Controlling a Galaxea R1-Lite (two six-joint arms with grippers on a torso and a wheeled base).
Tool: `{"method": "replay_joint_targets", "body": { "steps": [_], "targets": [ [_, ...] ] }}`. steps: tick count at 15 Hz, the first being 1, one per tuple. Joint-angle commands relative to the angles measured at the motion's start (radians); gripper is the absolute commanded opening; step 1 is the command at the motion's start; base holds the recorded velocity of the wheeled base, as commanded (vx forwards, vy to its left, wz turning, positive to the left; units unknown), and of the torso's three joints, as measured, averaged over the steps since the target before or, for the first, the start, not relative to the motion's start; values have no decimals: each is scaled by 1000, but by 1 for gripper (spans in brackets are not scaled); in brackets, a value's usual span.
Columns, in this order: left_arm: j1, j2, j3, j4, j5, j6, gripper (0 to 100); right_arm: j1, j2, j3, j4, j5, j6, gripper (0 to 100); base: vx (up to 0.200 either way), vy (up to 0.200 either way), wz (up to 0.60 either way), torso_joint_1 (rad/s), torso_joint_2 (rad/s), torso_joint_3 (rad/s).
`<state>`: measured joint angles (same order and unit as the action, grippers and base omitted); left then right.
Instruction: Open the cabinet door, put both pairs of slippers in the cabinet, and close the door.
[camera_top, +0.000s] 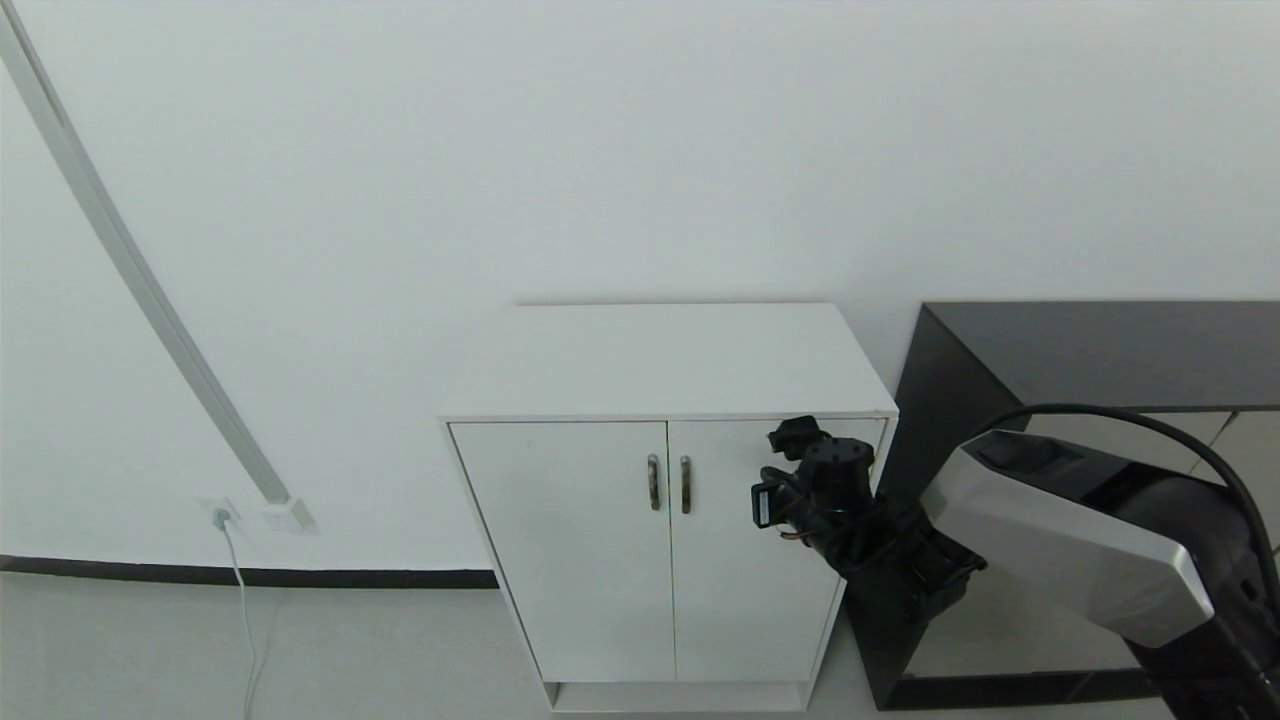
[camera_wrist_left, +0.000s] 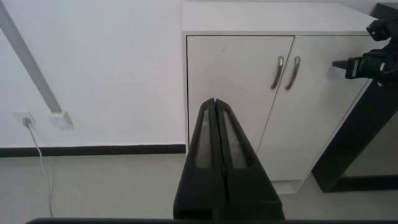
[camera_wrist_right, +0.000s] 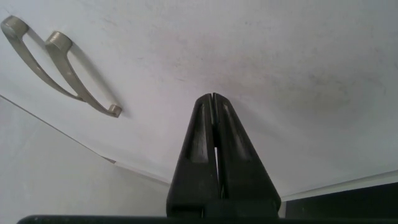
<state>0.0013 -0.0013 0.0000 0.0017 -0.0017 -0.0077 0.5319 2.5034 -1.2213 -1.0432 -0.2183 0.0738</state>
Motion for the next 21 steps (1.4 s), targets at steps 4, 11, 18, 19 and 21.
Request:
{"method": "replay_joint_targets", "body": {
  "steps": [4, 11, 18, 19, 21],
  "targets": [
    [0, 1, 0, 0, 2, -2, 0, -10, 9, -26, 9, -1, 0, 0, 0, 0, 0, 0, 0, 0],
    [0, 1, 0, 0, 2, -2, 0, -20, 34, -67, 14, -1, -2, 0, 0, 0, 0, 0, 0, 0],
    [2, 1, 0, -2, 2, 0, 0, -20, 54, -95, 12, -1, -2, 0, 0, 0, 0, 0, 0, 0],
    [0, 1, 0, 0, 2, 0, 0, -16, 49, -92, 12, -3, -2, 0, 0, 0, 0, 0, 0, 0],
    [0, 1, 0, 0, 2, -2, 0, -9, 22, -64, 11, -3, -2, 0, 0, 0, 0, 0, 0, 0]
  ]
}}
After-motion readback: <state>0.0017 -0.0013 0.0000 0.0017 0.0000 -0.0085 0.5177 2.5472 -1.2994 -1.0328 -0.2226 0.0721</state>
